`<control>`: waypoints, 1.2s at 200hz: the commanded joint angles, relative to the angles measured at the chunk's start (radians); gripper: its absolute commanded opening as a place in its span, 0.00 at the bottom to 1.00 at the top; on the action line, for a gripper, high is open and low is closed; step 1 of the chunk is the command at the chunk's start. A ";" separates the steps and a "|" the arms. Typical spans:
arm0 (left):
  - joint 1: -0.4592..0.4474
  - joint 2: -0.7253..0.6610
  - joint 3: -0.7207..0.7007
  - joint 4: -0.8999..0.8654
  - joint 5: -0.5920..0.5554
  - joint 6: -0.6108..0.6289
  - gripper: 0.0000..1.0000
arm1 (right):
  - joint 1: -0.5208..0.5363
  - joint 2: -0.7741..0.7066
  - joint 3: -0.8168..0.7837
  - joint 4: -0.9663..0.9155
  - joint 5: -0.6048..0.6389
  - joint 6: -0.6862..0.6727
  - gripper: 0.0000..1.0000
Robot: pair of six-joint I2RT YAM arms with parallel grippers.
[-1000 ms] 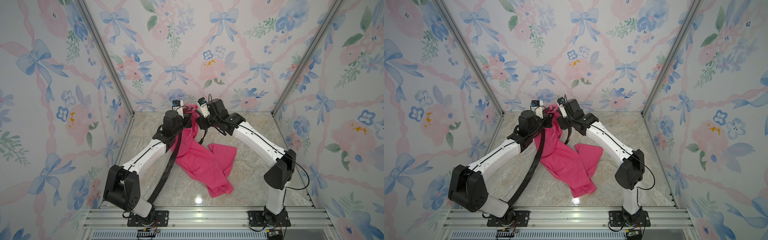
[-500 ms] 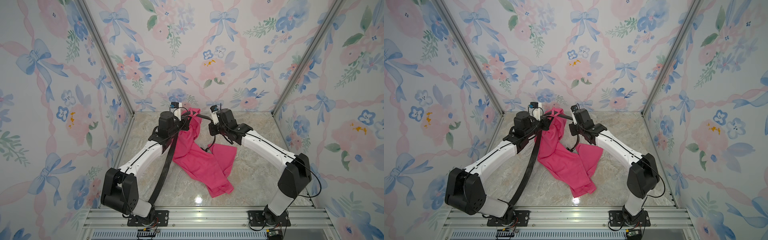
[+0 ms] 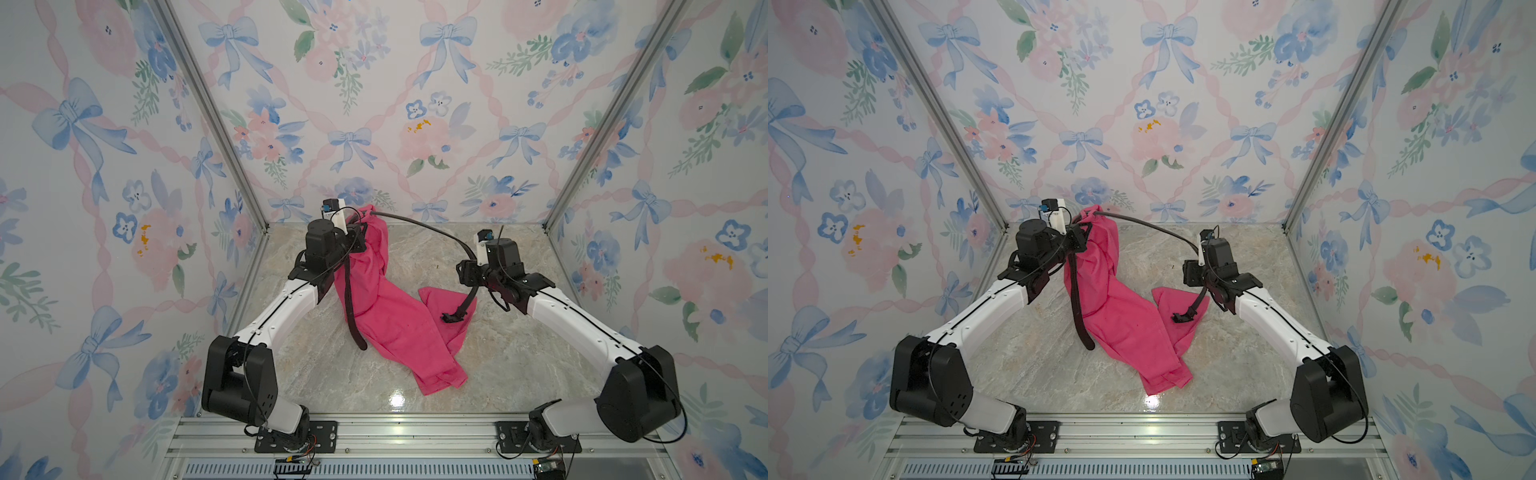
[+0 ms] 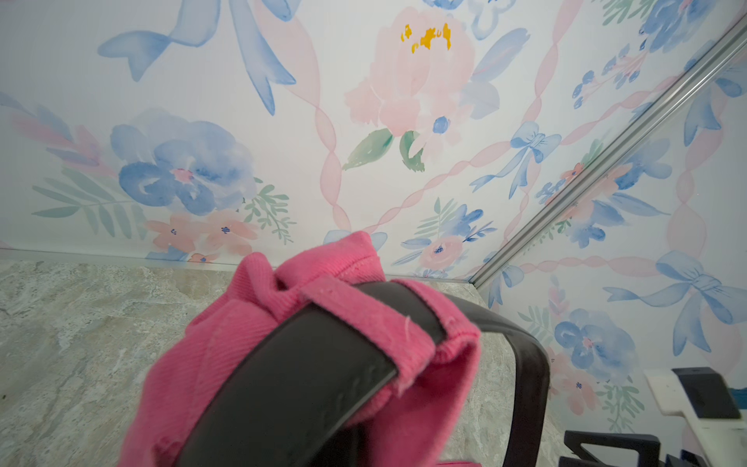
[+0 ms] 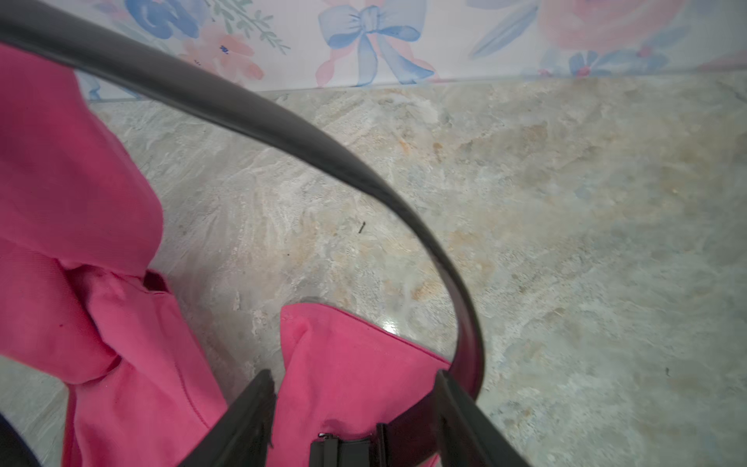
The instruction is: Remove the belt from the trousers
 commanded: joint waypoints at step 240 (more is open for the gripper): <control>0.219 -0.028 -0.091 0.067 0.142 -0.061 0.00 | -0.346 -0.127 -0.097 0.157 -0.003 0.365 0.00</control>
